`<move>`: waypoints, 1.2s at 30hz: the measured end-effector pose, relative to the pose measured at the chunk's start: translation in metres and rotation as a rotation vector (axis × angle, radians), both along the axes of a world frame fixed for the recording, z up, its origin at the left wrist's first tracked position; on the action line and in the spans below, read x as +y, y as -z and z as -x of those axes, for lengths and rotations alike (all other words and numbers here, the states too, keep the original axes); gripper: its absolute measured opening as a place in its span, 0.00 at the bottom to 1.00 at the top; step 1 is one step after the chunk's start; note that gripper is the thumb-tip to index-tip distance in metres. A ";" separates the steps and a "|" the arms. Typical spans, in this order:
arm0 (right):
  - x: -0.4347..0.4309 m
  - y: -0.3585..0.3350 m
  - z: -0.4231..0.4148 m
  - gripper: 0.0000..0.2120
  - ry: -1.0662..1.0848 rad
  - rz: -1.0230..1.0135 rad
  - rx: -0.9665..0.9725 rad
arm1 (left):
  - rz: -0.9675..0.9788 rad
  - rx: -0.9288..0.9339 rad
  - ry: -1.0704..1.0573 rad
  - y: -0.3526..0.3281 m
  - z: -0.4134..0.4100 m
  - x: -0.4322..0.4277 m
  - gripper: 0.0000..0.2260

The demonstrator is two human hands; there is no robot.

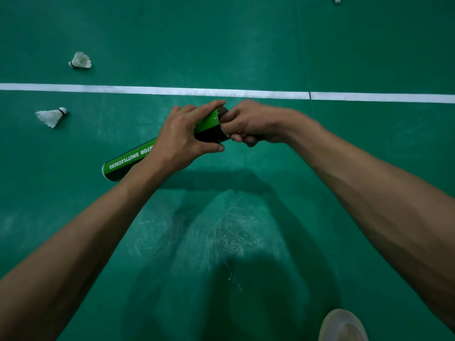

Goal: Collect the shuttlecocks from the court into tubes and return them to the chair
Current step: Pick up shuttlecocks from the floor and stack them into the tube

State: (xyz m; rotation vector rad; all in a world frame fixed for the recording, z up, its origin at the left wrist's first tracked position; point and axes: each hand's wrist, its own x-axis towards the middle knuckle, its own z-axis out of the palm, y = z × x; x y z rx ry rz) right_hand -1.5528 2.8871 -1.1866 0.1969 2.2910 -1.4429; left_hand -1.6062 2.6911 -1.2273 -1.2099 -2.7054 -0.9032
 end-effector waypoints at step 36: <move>-0.032 0.014 0.019 0.07 0.289 -0.118 0.282 | -0.013 0.003 -0.048 0.002 0.016 -0.001 0.43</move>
